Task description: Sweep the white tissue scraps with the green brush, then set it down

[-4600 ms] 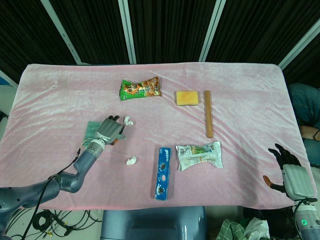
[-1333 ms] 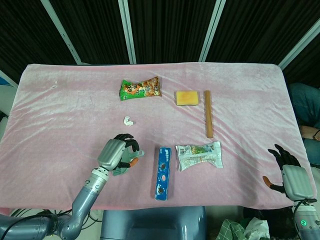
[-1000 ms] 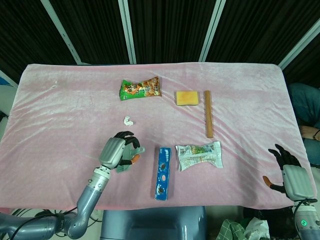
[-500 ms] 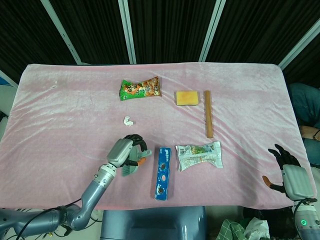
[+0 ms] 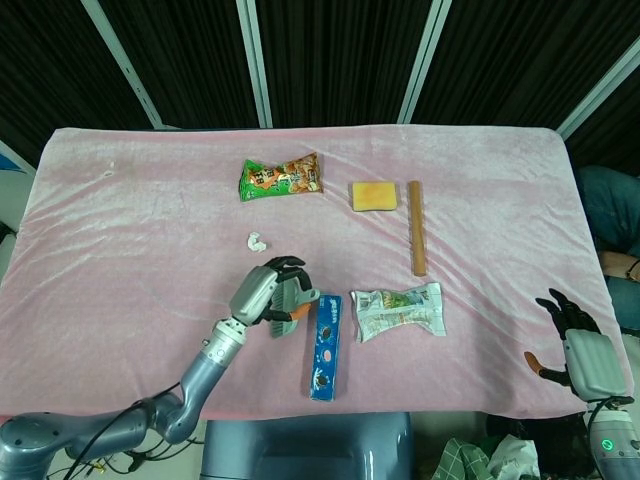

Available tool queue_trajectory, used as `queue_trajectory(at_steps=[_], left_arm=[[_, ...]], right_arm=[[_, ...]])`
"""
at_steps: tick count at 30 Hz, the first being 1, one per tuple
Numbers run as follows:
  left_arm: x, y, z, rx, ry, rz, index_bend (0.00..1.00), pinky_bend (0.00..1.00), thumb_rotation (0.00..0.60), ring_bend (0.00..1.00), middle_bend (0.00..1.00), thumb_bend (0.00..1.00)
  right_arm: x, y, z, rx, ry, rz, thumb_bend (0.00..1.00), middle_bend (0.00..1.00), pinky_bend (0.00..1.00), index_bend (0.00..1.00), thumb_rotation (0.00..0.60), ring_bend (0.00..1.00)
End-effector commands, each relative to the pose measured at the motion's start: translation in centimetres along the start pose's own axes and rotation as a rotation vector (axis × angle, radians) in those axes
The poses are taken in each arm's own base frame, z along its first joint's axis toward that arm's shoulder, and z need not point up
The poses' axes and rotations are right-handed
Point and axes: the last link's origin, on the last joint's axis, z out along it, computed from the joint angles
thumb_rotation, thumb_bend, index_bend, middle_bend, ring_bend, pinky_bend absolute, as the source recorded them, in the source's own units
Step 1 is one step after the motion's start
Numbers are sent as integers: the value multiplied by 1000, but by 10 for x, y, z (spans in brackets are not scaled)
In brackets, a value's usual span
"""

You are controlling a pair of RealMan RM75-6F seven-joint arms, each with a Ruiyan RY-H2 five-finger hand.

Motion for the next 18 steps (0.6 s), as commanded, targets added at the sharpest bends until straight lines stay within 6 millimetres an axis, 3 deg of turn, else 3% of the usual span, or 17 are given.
queue_trajectory(at_steps=[1,10,14,18], left_arm=[[-10,17,18,-122,88,-168,660,278,600,241,642,369],[7,41,35,-240,218,-320,662,294,600,257,645,369],[21,40,38,-252,237,-250,672,293,600,257,655,369],[43,27,41,-240,234,-42,679,293,600,257,667,369]], right_arm=[[0,0,0,0,-1,-2,195,44,157,182,600,98],[-1,0,0,-5,-7,-1,195,44,156,182,600,98],[-1,0,0,-8,-7,1,195,44,156,182,600,98],[0,0,0,-8,-6,-1,194,44,156,182,600,98]])
